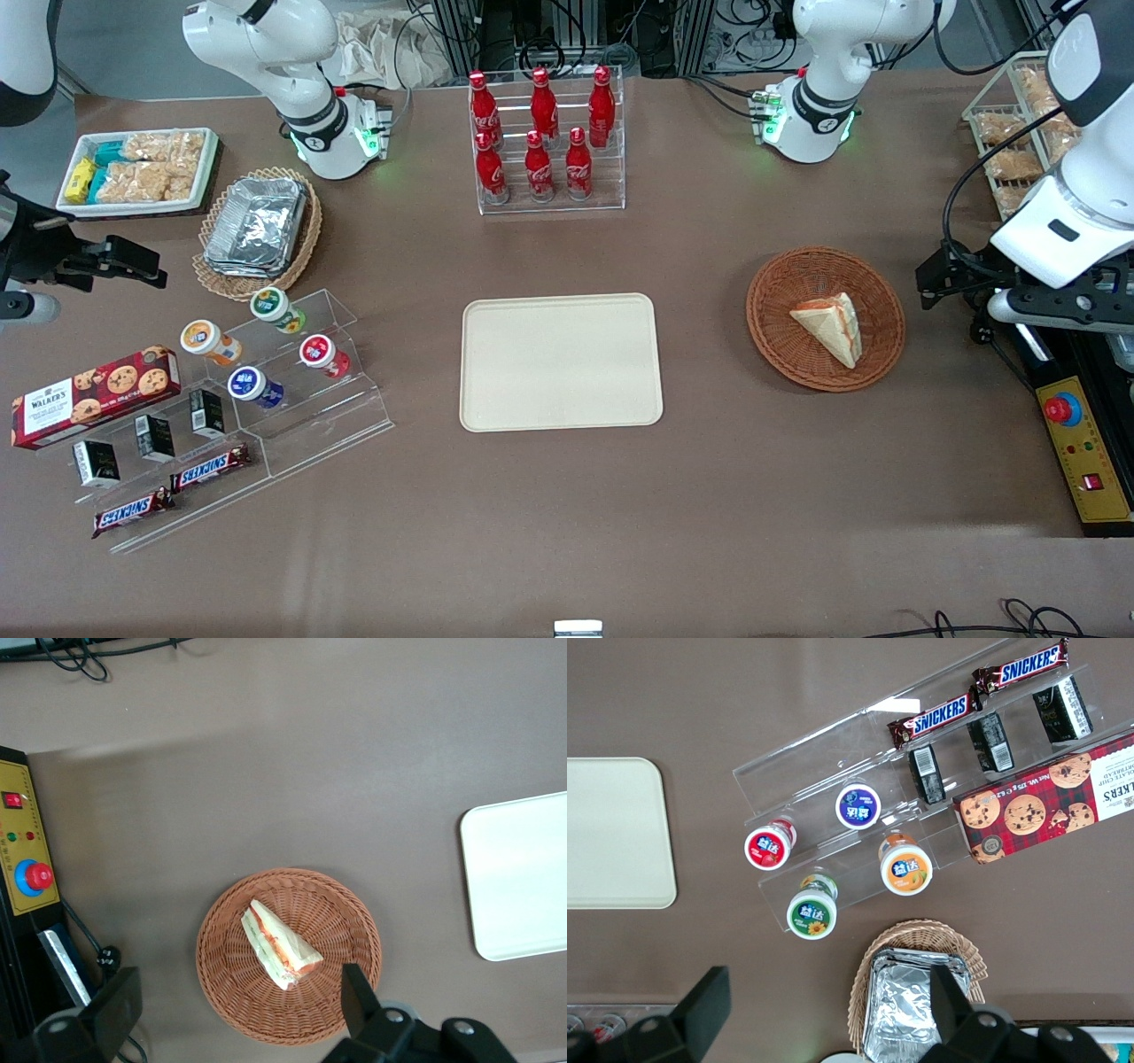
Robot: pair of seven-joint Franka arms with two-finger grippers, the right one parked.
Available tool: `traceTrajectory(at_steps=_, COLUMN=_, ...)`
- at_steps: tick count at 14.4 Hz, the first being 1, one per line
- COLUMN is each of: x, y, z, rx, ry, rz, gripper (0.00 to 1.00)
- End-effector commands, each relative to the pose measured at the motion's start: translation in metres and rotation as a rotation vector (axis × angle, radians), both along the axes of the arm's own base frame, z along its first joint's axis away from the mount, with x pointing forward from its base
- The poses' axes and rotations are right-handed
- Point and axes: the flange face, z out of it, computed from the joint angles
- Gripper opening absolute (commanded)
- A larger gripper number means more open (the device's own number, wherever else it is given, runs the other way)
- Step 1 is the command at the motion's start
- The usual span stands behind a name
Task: Place sandwich from basket to tray
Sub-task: 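Move the left gripper over the wrapped sandwich in the wicker basket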
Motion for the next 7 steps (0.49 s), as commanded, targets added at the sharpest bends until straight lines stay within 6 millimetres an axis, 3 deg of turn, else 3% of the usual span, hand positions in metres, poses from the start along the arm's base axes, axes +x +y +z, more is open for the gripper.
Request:
traceTrajectory(at_steps=1, x=-0.001, y=-0.002, z=0.001, rx=-0.009, ry=0.034, rz=0.016, gripper=1.0)
traceTrajectory(at_steps=5, x=-0.002, y=-0.007, z=-0.005, rx=-0.039, ry=0.06, rz=0.141, gripper=1.0)
traceTrajectory(at_steps=7, x=-0.01, y=-0.007, z=-0.024, rx=-0.033, ry=0.112, rz=0.323, gripper=1.0)
